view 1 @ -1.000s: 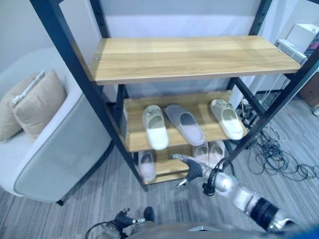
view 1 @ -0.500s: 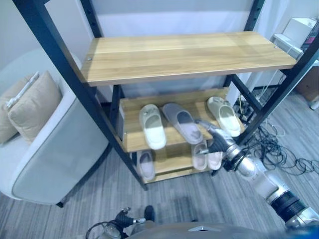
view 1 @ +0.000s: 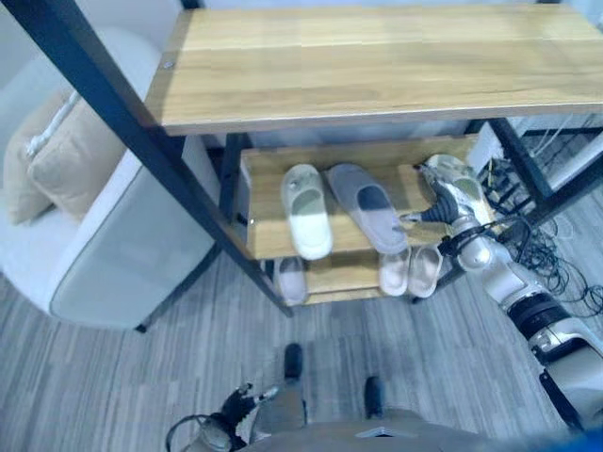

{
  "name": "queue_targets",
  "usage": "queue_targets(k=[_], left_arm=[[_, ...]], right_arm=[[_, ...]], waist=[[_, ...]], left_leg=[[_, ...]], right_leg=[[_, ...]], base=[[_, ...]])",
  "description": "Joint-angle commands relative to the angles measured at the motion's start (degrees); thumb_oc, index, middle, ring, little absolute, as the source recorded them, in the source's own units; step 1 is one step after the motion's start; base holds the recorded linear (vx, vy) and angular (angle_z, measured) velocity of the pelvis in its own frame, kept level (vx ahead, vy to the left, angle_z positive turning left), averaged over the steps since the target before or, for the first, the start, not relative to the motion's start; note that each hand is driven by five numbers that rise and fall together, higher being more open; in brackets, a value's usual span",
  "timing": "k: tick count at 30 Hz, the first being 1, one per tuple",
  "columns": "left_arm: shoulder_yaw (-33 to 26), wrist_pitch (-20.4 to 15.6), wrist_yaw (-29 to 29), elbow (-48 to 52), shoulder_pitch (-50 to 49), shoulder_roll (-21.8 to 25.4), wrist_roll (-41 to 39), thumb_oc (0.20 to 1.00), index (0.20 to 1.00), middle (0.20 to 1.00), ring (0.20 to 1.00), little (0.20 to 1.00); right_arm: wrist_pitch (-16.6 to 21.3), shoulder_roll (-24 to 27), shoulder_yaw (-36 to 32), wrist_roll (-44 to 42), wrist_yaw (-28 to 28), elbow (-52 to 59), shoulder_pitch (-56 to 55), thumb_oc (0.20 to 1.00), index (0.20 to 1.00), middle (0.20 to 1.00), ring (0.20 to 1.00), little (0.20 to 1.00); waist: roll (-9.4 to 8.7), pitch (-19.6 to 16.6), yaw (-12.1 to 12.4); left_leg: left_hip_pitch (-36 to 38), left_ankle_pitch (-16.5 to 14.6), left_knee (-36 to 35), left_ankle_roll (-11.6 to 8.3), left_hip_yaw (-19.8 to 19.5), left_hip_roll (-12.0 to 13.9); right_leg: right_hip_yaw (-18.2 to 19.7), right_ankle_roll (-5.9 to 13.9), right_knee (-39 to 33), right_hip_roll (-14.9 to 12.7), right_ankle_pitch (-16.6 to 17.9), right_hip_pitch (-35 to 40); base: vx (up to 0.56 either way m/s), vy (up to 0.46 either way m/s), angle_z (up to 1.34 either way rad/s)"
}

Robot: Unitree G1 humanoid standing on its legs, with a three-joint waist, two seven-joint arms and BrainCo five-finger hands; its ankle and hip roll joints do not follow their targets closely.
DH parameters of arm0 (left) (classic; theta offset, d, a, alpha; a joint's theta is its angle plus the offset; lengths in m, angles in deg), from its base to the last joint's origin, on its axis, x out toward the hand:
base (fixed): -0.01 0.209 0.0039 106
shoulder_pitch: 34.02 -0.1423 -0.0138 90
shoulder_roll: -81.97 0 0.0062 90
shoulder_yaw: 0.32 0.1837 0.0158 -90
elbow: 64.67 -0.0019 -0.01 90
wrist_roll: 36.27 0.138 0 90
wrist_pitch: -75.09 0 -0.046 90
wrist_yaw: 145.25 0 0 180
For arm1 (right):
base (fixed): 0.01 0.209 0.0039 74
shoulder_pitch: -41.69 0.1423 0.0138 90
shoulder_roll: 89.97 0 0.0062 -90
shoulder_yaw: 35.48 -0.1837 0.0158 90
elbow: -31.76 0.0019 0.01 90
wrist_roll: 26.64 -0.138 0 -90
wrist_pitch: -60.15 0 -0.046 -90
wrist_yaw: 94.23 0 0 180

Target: Arrange the slippers neatly on the shoe rack.

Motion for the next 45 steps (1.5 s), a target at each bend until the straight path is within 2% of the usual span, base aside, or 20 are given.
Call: queue_targets(k=[1, 5, 16, 17, 18, 22, 28, 34, 41, 43, 45], left_arm=[[6.46, 0.04, -0.80, -5.18, 4.17, -0.54, 0.56, 1.000, 1.000, 1.000, 1.000, 1.000], [6.74, -0.62, -1.51, -3.79, 4.92, -0.48, -1.86, 1.000, 1.000, 1.000, 1.000, 1.000], [9.22, -1.38, -2.41, -1.52, 7.48, 0.01, -3.91, 1.000, 1.000, 1.000, 1.000, 1.000], [9.22, -1.57, -2.55, -0.59, 8.08, 0.07, -5.10, 1.000, 1.000, 1.000, 1.000, 1.000], [9.54, -1.62, -2.52, -0.06, 8.27, 0.08, -5.24, 1.000, 1.000, 1.000, 1.000, 1.000], [10.12, -1.85, -2.64, 2.15, 8.39, 0.50, -5.79, 1.000, 1.000, 1.000, 1.000, 1.000], [9.07, -1.44, -3.05, 0.95, 8.21, -0.61, -5.21, 1.000, 1.000, 1.000, 1.000, 1.000], [6.66, -0.68, -3.76, -1.40, 8.13, -1.59, -3.71, 1.000, 1.000, 1.000, 1.000, 1.000], [3.77, 0.06, -3.92, -2.17, 7.14, -1.98, -2.22, 1.000, 1.000, 1.000, 1.000, 1.000], [3.00, 0.19, -3.76, -2.06, 6.81, -2.28, -1.79, 1.000, 1.000, 1.000, 1.000, 1.000], [2.67, 0.00, -3.10, -1.66, 6.46, -2.14, -1.03, 1.000, 1.000, 1.000, 1.000, 1.000]], right_arm=[[0.43, 2.13, -4.48, -4.62, 3.66, -0.11, 7.10, 1.000, 1.000, 1.000, 1.000, 1.000], [0.56, 3.55, -4.11, -7.07, 4.06, -4.41, 10.25, 1.000, 1.000, 1.000, 1.000, 1.000], [0.10, 5.65, -1.57, -11.33, 5.13, -14.76, 19.25, 1.000, 1.000, 1.000, 1.000, 1.000], [0.02, 5.80, -1.31, -12.79, 5.04, -14.83, 20.43, 0.442, 0.442, 0.442, 0.442, 0.442], [0.21, 5.37, -1.58, -13.71, 5.26, -15.02, 20.65, 0.200, 0.200, 0.200, 0.200, 0.200], [0.86, 4.93, -2.24, -16.46, 5.37, -15.56, 20.90, 0.200, 0.200, 0.200, 0.200, 0.200], [1.99, 3.71, -6.50, -16.11, 7.19, -7.60, 14.16, 0.200, 0.200, 0.200, 0.200, 0.200], [3.39, 1.20, -14.01, -14.98, 9.45, 0.84, 3.43, 0.200, 0.200, 0.200, 0.200, 0.200], [3.24, -0.77, -18.96, -10.69, 9.47, 9.86, -9.67, 0.200, 0.200, 0.200, 0.200, 0.200], [3.49, -1.79, -20.22, -9.57, 8.54, 14.16, -14.82, 0.200, 0.200, 0.200, 0.200, 0.200], [4.56, -1.15, -18.83, -8.69, 4.15, 19.44, -19.72, 0.200, 0.200, 0.200, 0.200, 0.200]], waist=[[0.27, 3.36, 2.66], [-0.04, 4.82, 3.81], [-0.35, 6.07, 5.87], [-0.53, 6.39, 6.27], [-0.59, 6.51, 6.53], [-0.80, 7.15, 7.24], [-1.08, 7.70, 6.76], [-1.26, 7.23, 5.21], [-1.22, 5.70, 2.89], [-1.13, 4.89, 1.82], [-1.38, 4.04, 0.96]], left_leg=[[2.96, -5.52, 0.74, 0.77, -1.43, -1.38], [0.53, -4.97, 0.74, 0.71, -2.28, -1.71], [-2.88, -4.49, 0.74, 0.64, -3.66, -2.41], [-3.37, -4.48, 0.74, 0.70, -3.80, -2.58], [-3.48, -4.49, 0.74, 0.72, -3.94, -2.65], [-3.98, -4.32, 0.74, 0.67, -4.45, -2.92], [-3.90, -4.66, 0.74, 0.70, -4.89, -3.01], [-2.72, -5.41, 0.74, 0.76, -4.56, -3.01], [0.42, -6.75, 0.74, 1.14, -2.93, -2.76], [1.55, -7.20, 0.74, 1.27, -2.36, -2.63], [2.68, -7.55, 0.74, 1.26, -1.82, -2.56]], right_leg=[[-1.54, 3.60, 3.01, -1.74, -3.99, -1.03], [-2.15, 3.72, 3.49, -1.92, -3.79, -3.19], [-3.06, 4.18, 3.16, -2.42, -3.42, -5.65], [-3.11, 4.22, 2.94, -2.38, -3.38, -5.92], [-3.19, 4.24, 2.81, -2.38, -3.39, -5.88], [-3.44, 4.21, 2.76, -2.38, -3.47, -6.09], [-4.01, 4.20, 3.12, -2.34, -3.90, -5.92], [-3.93, 4.33, 3.20, -2.46, -4.08, -5.17], [-3.20, 4.41, 2.70, -2.67, -4.17, -3.01], [-3.00, 4.43, 2.55, -2.76, -4.26, -2.13], [-2.85, 4.48, 2.46, -2.81, -4.24, -1.38]], base=[[-0.01, 0.015, 0.06], [0.01, 0.012, 0.11], [0.03, 0.016, 0.06], [0.03, 0.000, 0.16], [0.03, -0.007, 0.11], [0.01, -0.002, 0.01], [0.00, -0.003, 0.11], [0.00, 0.003, 0.03], [0.00, 0.009, -0.01], [0.02, 0.022, -0.07], [0.01, 0.007, -0.06]])
